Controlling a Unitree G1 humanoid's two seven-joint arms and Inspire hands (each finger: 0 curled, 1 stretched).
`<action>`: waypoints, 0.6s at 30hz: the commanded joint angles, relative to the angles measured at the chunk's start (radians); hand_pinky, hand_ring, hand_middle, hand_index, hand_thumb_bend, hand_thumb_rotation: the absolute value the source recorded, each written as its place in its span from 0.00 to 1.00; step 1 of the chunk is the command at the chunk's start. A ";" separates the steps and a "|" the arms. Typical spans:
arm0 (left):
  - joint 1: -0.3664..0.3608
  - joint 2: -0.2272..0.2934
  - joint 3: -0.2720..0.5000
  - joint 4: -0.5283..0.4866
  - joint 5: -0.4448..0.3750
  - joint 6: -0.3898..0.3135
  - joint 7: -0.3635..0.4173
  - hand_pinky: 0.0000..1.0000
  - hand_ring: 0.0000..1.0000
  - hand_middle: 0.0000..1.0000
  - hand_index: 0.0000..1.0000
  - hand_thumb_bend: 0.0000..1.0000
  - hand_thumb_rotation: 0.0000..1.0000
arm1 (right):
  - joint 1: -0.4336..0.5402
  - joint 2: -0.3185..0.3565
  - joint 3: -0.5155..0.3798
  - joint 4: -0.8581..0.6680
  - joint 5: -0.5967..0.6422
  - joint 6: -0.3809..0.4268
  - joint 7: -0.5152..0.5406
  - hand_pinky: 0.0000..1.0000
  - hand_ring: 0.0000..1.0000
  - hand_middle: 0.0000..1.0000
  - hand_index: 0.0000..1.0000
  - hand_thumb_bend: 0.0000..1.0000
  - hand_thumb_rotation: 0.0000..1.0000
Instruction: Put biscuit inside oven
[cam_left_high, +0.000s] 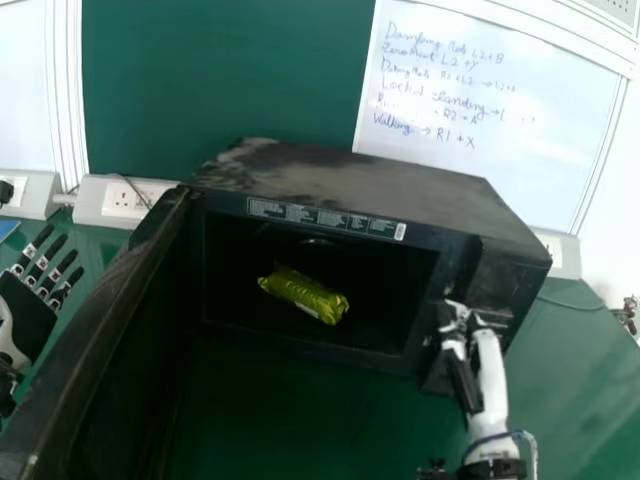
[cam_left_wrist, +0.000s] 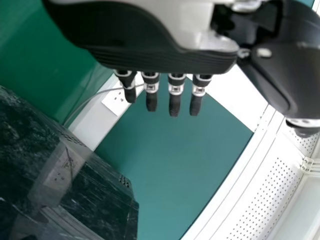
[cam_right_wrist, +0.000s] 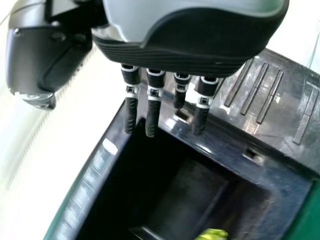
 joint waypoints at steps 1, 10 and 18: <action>-0.012 0.000 -0.013 0.005 -0.005 0.008 0.003 1.00 1.00 1.00 0.98 0.39 0.19 | 0.014 0.023 -0.020 0.014 0.045 -0.040 -0.012 0.77 0.80 0.78 0.75 0.80 0.27; -0.010 -0.015 -0.044 0.003 -0.012 0.001 -0.057 1.00 1.00 0.99 1.00 0.39 0.15 | 0.034 0.127 -0.059 0.057 0.140 -0.146 -0.100 0.71 0.78 0.76 0.74 0.79 0.32; -0.008 -0.029 -0.080 -0.006 0.003 -0.001 -0.100 1.00 1.00 0.95 0.93 0.40 0.14 | 0.026 0.170 -0.074 0.099 0.153 -0.203 -0.147 0.71 0.77 0.76 0.75 0.79 0.36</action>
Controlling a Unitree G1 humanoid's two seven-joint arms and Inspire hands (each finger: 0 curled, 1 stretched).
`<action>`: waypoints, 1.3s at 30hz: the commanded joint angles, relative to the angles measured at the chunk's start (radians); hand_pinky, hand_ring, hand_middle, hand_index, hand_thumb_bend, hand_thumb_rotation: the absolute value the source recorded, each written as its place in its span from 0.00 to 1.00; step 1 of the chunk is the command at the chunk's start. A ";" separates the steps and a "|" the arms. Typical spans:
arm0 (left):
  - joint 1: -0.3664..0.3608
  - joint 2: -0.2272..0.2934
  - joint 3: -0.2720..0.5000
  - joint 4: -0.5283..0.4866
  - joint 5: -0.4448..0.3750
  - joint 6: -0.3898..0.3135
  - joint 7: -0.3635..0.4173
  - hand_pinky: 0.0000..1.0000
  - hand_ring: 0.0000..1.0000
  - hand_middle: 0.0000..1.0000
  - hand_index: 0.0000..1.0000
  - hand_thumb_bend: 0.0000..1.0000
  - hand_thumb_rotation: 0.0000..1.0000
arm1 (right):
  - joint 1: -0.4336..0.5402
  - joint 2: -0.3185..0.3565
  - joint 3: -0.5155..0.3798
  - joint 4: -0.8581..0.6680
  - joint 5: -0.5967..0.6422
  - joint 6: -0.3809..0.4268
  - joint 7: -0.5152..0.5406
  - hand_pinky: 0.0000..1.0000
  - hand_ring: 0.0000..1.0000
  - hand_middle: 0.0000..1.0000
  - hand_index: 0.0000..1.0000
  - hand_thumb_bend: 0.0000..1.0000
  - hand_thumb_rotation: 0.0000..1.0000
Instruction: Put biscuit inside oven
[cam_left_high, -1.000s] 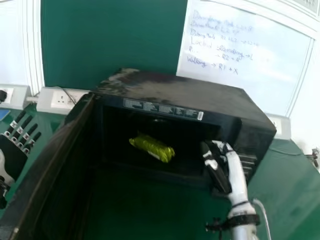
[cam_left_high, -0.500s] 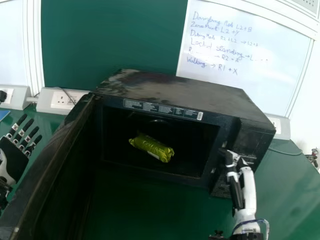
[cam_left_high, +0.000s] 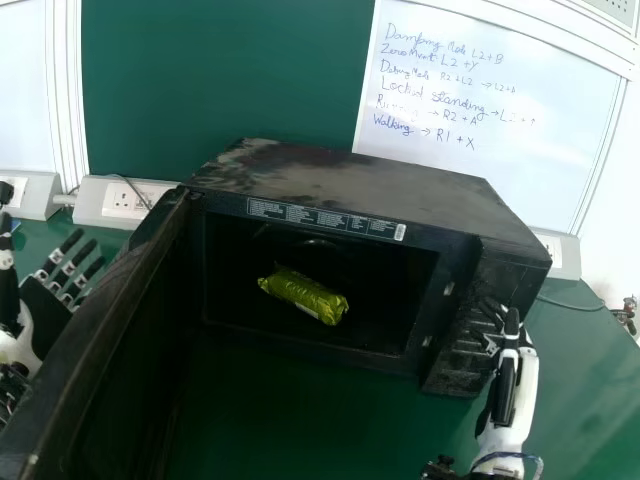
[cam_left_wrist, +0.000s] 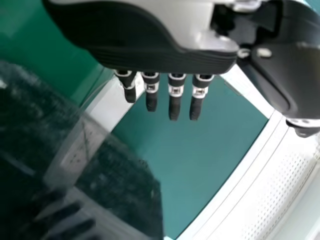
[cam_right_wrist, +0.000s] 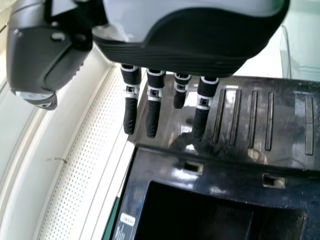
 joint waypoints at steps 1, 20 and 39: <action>-0.010 -0.013 -0.019 -0.015 0.000 -0.001 -0.001 1.00 1.00 0.96 0.93 0.42 0.13 | -0.002 0.011 -0.007 0.015 0.010 -0.017 -0.010 0.71 0.77 0.76 0.74 0.79 0.37; 0.006 -0.029 -0.107 -0.074 0.039 0.004 -0.024 1.00 0.98 0.95 0.94 0.35 0.19 | -0.013 0.012 -0.007 0.040 -0.007 -0.042 -0.041 0.71 0.76 0.75 0.72 0.80 0.35; 0.024 -0.037 -0.197 -0.111 0.127 0.010 -0.049 1.00 0.98 0.97 0.98 0.21 0.25 | -0.021 -0.029 -0.097 0.023 0.026 0.006 -0.039 0.71 0.76 0.75 0.72 0.81 0.35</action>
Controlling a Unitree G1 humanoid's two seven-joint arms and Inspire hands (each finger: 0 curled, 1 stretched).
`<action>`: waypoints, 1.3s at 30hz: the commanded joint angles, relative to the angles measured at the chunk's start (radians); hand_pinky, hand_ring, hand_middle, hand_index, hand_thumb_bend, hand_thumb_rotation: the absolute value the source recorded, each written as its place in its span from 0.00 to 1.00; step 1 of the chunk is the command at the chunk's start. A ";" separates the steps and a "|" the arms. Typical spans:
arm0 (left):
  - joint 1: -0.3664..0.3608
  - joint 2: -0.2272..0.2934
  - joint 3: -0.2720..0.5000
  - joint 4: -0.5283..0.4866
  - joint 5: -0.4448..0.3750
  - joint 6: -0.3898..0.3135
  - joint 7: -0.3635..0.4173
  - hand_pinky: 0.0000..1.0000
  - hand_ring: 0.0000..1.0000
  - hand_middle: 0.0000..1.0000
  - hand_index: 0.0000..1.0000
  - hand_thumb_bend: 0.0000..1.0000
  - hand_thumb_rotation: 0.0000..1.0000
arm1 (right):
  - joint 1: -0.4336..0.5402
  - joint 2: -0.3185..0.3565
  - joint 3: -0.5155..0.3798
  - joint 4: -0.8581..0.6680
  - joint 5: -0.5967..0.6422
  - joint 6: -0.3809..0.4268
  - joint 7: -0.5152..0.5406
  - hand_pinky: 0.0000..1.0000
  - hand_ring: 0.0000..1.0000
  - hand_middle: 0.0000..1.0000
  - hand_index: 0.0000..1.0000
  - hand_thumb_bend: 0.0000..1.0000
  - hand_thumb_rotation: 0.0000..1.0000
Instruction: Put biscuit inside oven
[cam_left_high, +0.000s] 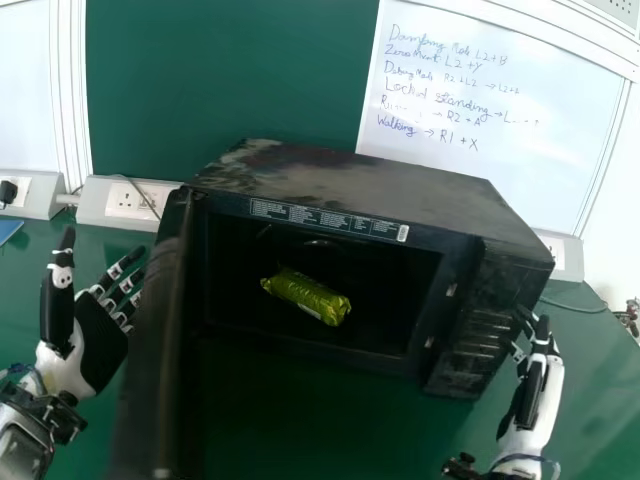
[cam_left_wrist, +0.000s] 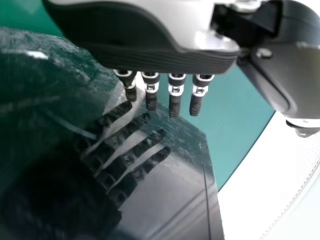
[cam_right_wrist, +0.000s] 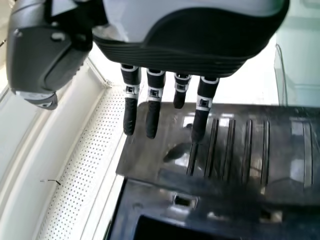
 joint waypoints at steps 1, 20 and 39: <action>-0.001 -0.006 -0.019 -0.004 0.009 0.009 -0.018 1.00 0.98 0.96 0.97 0.21 0.25 | -0.003 -0.025 -0.017 -0.019 0.004 0.027 0.015 0.70 0.76 0.75 0.72 0.82 0.36; -0.049 -0.010 -0.048 0.037 0.035 0.039 -0.047 1.00 0.93 0.91 0.95 0.28 0.29 | 0.042 -0.126 -0.107 0.010 0.042 0.011 0.113 0.58 0.68 0.74 0.70 0.81 0.32; -0.193 -0.065 -0.164 0.176 0.192 0.032 -0.191 0.87 0.83 0.81 0.81 0.45 0.12 | 0.043 -0.171 -0.152 0.031 0.043 0.001 0.148 0.61 0.69 0.75 0.71 0.80 0.30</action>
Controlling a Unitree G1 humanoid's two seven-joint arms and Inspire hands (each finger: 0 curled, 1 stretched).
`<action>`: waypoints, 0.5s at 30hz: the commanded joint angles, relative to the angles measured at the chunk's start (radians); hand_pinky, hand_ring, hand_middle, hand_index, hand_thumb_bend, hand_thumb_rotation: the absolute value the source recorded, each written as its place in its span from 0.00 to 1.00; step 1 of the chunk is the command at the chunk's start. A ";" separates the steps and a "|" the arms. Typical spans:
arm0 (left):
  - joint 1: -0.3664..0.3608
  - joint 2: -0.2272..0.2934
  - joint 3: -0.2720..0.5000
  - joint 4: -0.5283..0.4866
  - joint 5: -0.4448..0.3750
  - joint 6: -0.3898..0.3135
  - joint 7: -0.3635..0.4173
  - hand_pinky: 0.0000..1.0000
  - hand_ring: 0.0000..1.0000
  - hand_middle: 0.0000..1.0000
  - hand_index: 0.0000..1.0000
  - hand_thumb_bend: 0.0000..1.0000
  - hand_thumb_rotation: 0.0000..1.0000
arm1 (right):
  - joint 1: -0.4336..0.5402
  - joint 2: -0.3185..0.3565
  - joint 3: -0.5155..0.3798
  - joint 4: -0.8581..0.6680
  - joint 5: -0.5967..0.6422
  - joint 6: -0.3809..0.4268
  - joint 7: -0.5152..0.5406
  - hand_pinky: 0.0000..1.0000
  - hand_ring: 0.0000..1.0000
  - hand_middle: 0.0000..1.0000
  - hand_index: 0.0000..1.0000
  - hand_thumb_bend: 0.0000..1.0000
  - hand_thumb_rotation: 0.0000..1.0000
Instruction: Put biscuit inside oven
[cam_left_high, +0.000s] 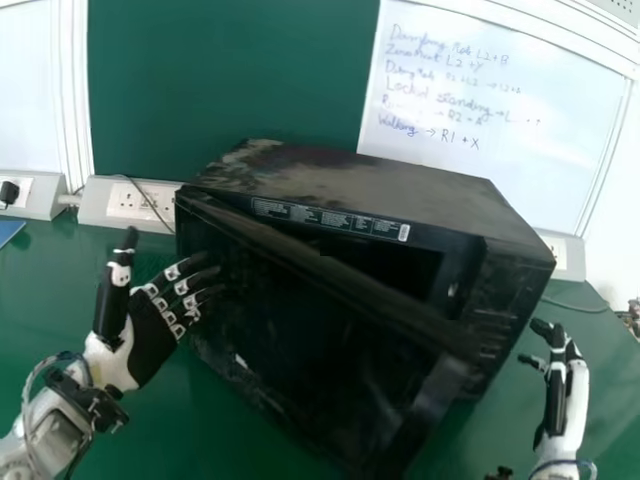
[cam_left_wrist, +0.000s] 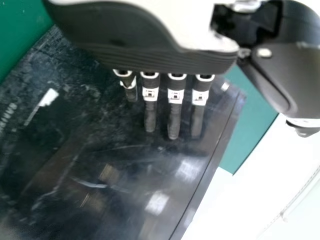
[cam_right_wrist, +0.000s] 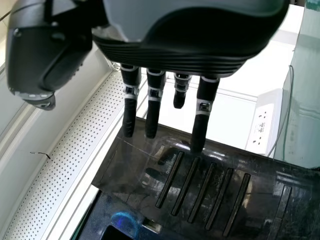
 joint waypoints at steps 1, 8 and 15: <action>-0.033 -0.010 -0.026 0.028 0.035 -0.007 -0.039 0.86 0.82 0.80 0.79 0.47 0.13 | -0.004 -0.016 -0.005 0.009 0.008 -0.013 0.009 0.60 0.69 0.75 0.71 0.80 0.30; -0.080 -0.048 -0.045 0.075 0.105 -0.004 -0.068 0.80 0.79 0.77 0.76 0.57 0.13 | -0.006 -0.020 -0.010 0.004 0.010 -0.011 0.016 0.63 0.72 0.74 0.71 0.80 0.31; -0.111 -0.087 -0.051 0.104 0.146 0.001 -0.082 0.78 0.78 0.76 0.73 0.57 0.12 | -0.004 -0.027 -0.016 0.006 0.010 -0.013 0.021 0.58 0.65 0.74 0.71 0.80 0.33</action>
